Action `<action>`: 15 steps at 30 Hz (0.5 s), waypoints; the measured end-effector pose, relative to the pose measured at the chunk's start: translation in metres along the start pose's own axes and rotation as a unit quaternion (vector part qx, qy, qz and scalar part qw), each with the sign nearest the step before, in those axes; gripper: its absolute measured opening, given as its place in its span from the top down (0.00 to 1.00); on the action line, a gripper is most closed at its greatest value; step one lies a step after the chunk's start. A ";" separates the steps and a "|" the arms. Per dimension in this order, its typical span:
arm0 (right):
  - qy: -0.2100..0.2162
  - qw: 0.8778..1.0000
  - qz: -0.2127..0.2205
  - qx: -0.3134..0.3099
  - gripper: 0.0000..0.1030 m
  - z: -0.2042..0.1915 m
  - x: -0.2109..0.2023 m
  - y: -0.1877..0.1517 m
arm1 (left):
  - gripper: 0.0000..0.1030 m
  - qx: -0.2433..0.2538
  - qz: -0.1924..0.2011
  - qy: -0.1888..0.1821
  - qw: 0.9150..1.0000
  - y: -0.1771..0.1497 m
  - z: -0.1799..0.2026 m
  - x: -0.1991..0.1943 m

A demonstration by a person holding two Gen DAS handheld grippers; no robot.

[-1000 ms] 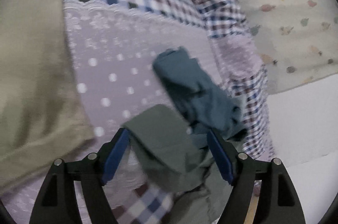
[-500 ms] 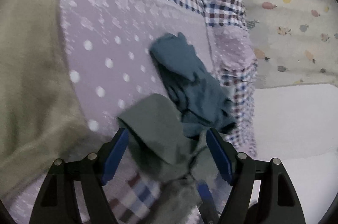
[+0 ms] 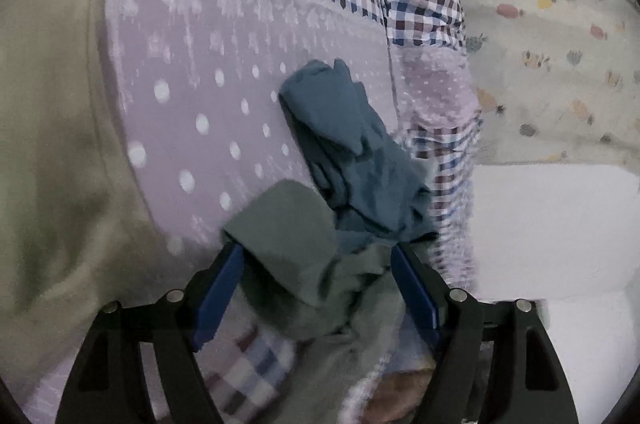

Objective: Fold clothes

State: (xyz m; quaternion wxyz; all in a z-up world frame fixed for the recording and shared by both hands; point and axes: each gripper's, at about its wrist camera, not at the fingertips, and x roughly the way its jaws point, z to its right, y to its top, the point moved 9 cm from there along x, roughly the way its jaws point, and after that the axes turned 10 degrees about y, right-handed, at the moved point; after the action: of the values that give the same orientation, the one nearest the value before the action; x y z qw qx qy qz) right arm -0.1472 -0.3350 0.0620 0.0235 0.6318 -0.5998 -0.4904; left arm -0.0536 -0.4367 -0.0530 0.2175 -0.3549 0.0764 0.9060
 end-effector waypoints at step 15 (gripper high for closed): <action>-0.071 0.914 -0.191 -0.352 0.63 -0.066 0.051 -0.109 | 0.23 -0.011 0.056 0.031 0.998 0.025 -0.019 -0.027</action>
State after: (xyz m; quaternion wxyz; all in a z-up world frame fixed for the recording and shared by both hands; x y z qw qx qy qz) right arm -0.0344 -0.3815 -0.0010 0.1076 0.6486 -0.2567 -0.7084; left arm -0.0354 -0.4739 -0.0488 0.1597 -0.3805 0.0934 0.9061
